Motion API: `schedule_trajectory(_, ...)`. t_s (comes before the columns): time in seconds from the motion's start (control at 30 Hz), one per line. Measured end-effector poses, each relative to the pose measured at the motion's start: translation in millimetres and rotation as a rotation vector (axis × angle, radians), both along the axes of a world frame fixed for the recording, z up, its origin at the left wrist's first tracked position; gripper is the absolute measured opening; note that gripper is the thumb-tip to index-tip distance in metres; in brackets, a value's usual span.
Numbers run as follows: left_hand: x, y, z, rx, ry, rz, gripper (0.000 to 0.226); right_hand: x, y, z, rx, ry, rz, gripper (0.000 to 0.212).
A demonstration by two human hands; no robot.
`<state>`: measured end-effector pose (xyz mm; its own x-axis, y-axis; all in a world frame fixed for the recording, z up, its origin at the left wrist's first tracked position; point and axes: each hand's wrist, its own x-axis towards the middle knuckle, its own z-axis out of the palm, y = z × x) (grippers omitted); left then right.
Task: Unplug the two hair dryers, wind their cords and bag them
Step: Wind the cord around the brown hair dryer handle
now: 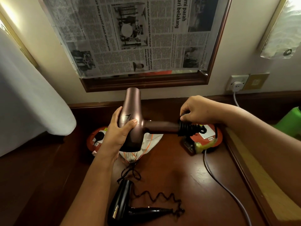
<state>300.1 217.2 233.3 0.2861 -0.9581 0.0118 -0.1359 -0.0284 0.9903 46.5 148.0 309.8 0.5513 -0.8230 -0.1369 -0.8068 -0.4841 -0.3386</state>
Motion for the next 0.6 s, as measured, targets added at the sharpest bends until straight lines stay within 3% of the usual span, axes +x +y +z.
schedule_trajectory(0.13, -3, -3, -4, -0.021, -0.026, 0.058, 0.072, 2, 9, 0, 0.002, 0.088, -0.004, 0.023)
schedule_trajectory(0.37, -12, -5, -7, -0.091, -0.046, 0.168, 0.072, 5, 23, -5, 0.040, -0.014, -0.132, 0.017)
schedule_trajectory(0.47, -17, -5, -7, -0.107, -0.014, 0.193, 0.073, 2, 28, -13, 0.072, -0.163, -0.233, 0.017)
schedule_trajectory(0.6, -22, -5, -8, -0.145, 0.034, 0.224, 0.075, 3, 39, -31, 0.163, -0.515, -0.430, 0.014)
